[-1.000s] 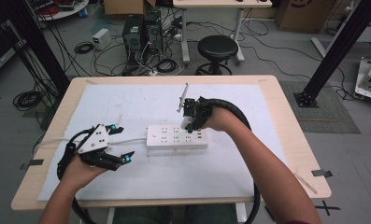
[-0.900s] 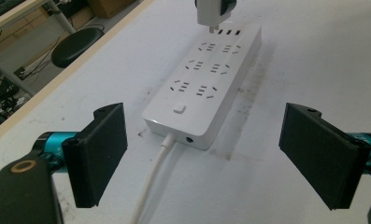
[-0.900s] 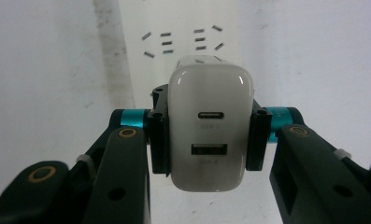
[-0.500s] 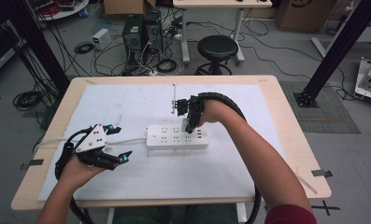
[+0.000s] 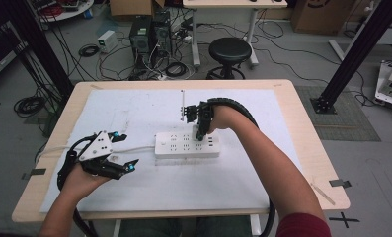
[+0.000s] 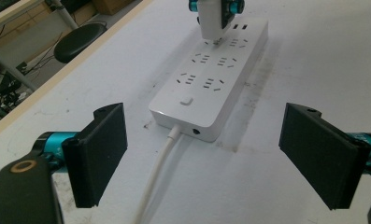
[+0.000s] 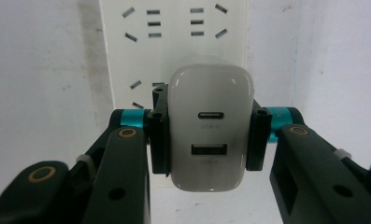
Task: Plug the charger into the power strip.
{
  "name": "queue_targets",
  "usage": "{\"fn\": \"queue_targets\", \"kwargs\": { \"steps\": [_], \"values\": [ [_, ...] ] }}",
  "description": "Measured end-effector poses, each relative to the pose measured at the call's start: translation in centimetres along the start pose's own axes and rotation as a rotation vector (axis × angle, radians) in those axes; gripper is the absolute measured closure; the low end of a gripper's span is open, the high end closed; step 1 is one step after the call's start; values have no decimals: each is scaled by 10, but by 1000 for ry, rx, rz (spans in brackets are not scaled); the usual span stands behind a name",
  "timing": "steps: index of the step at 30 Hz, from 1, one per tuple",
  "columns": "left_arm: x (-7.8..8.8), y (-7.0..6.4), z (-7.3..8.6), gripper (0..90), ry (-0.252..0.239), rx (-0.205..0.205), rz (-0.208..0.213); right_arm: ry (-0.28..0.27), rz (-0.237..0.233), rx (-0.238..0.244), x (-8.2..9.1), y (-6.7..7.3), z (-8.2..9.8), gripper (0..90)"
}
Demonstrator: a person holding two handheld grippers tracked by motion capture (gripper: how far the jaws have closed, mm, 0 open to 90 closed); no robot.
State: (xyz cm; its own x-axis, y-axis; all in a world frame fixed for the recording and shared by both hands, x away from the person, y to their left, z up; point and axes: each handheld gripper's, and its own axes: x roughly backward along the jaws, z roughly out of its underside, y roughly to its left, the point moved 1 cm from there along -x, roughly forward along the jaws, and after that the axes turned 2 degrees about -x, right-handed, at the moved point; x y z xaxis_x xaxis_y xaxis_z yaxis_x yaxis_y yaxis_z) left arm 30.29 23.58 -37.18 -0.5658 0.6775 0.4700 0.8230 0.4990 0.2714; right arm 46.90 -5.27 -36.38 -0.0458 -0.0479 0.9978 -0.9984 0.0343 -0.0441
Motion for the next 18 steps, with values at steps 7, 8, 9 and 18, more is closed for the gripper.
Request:
{"fn": "queue_targets", "kwargs": {
  "steps": [7,8,9,18],
  "values": [
    [0,0,1,153,1,2,0,10,-4,10,-4,-1,-3,632],
    [0,0,1,153,4,0,1,24,-4,14,-6,0,-4,632],
    [-1,0,1,153,-1,1,1,48,0,26,-12,1,-6,632],
    [-3,0,3,153,8,5,1,46,-13,5,-13,-2,-6,635]
  ]
}}
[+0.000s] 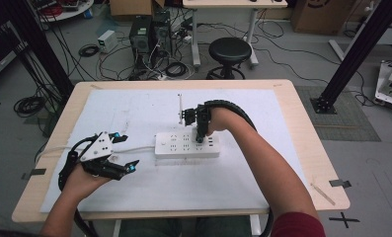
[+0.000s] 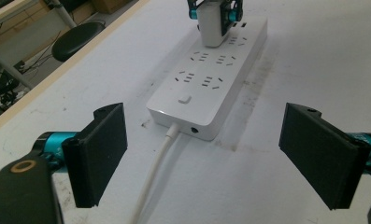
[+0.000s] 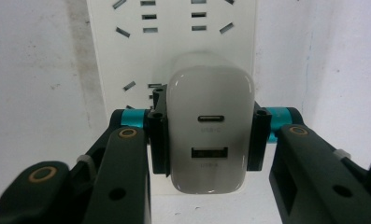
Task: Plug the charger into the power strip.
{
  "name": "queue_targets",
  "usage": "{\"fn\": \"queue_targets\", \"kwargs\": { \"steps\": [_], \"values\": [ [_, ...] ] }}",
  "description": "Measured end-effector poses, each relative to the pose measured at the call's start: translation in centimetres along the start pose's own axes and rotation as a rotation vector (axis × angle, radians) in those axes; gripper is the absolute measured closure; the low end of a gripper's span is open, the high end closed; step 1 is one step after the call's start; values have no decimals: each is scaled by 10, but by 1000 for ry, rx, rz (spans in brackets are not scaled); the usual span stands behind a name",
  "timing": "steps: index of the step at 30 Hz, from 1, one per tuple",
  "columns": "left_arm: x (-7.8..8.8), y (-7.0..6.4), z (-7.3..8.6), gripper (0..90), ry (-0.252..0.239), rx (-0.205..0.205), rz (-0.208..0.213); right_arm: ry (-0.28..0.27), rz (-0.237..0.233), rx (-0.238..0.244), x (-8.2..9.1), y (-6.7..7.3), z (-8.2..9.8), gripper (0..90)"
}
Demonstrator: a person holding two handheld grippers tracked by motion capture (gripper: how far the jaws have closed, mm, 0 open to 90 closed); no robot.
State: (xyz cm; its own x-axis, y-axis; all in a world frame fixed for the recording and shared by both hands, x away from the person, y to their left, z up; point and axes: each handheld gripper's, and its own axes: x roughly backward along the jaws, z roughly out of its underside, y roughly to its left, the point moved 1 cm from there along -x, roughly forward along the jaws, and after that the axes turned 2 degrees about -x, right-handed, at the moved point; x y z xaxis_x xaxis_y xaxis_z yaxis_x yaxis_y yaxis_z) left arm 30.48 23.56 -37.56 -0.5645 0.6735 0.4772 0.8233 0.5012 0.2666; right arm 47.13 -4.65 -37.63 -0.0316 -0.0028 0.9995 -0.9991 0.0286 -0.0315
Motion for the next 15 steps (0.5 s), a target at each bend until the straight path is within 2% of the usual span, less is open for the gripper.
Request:
{"fn": "queue_targets", "kwargs": {
  "steps": [2,3,7,11,15],
  "values": [
    [-1,0,0,153,0,3,-4,2,-6,-16,0,0,1,636],
    [-1,0,0,153,4,-2,-2,-10,0,-8,-2,0,1,636],
    [-4,-2,-1,153,-1,-3,4,19,11,-14,-5,2,-4,636],
    [-5,-3,-1,153,-2,2,6,-4,6,-31,-7,3,-1,635],
    [-5,-2,-1,153,10,-1,12,-2,2,-35,-7,2,-1,632]
  ]
}}
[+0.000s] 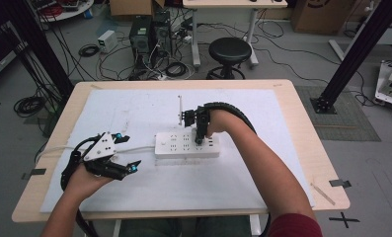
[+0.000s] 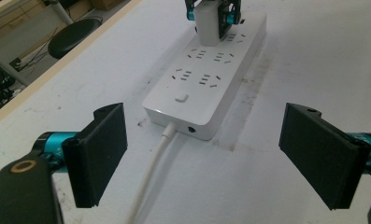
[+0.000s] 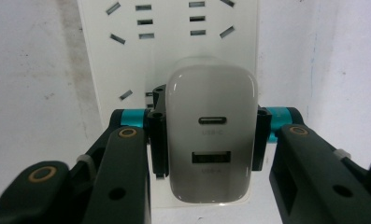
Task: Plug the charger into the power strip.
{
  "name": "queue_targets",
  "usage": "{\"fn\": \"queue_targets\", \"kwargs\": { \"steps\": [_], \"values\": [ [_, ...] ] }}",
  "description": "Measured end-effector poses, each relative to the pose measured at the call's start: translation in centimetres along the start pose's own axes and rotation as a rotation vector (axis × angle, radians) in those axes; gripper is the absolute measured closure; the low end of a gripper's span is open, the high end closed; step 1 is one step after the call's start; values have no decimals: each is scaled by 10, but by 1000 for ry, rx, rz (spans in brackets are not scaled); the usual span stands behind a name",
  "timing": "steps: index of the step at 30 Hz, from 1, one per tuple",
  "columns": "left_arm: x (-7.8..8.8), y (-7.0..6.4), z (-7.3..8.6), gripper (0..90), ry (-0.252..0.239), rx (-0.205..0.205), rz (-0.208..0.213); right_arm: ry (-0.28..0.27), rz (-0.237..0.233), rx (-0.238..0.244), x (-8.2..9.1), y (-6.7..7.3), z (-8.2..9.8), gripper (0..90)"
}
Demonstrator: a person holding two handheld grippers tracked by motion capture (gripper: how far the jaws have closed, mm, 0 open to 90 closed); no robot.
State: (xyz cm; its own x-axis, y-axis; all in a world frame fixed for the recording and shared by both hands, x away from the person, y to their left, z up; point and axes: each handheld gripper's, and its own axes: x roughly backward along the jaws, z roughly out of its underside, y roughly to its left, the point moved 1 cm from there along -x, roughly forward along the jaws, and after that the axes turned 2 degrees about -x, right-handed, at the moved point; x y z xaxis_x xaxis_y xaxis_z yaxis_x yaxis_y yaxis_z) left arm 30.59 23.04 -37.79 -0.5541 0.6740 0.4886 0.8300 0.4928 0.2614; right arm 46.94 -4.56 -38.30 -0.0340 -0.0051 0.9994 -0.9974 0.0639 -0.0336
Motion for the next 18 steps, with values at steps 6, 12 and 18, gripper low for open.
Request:
{"fn": "queue_targets", "kwargs": {
  "steps": [6,12,18],
  "values": [
    [0,4,-4,153,14,-4,-4,-129,-7,-49,14,1,6,437],
    [0,6,-7,153,0,3,-6,-391,-20,-159,43,16,36,310],
    [2,9,-10,153,-22,14,-7,-631,-39,-252,51,36,70,233]
  ]
}}
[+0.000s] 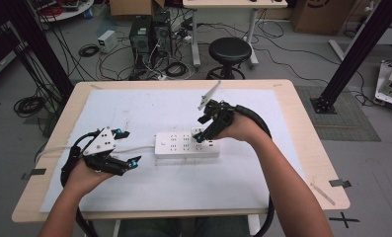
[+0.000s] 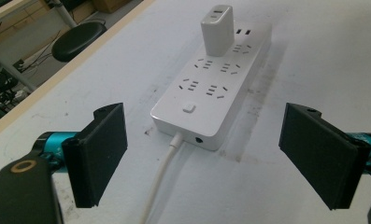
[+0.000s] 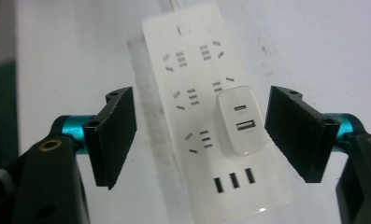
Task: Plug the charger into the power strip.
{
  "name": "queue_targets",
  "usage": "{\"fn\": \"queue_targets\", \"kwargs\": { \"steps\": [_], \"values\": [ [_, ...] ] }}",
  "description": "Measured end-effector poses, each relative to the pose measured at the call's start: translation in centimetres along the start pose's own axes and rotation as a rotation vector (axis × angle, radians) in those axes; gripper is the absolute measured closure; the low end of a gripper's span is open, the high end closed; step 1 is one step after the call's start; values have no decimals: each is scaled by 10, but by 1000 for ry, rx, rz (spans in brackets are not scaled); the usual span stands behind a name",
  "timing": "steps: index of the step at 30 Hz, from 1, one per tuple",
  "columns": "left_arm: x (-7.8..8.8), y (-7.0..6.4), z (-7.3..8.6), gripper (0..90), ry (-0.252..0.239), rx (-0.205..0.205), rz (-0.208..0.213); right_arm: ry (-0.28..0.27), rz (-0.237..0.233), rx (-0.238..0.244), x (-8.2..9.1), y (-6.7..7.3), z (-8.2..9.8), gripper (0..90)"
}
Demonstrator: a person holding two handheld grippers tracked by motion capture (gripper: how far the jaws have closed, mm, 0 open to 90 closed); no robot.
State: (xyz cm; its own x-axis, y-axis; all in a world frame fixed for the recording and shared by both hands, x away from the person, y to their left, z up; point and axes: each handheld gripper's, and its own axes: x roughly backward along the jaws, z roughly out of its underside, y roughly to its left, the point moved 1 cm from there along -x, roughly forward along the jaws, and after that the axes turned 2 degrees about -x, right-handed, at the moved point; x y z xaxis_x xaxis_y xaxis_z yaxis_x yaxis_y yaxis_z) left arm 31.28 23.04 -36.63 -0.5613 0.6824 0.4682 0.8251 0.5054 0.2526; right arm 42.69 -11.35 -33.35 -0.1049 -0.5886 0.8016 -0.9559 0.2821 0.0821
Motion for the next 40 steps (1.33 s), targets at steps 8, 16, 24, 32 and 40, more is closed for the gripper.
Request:
{"fn": "queue_targets", "kwargs": {
  "steps": [8,16,24,32,40],
  "values": [
    [-2,4,3,153,-19,19,10,-252,35,-97,25,15,54,194],
    [-5,8,11,153,-33,52,20,-341,75,-138,21,23,81,194],
    [-4,9,19,153,-46,85,20,-368,127,-175,19,29,97,194],
    [-1,12,20,153,-38,92,15,-361,128,-175,19,29,95,194],
    [-4,18,25,153,-19,107,15,-360,142,-196,20,26,97,194]
  ]
}}
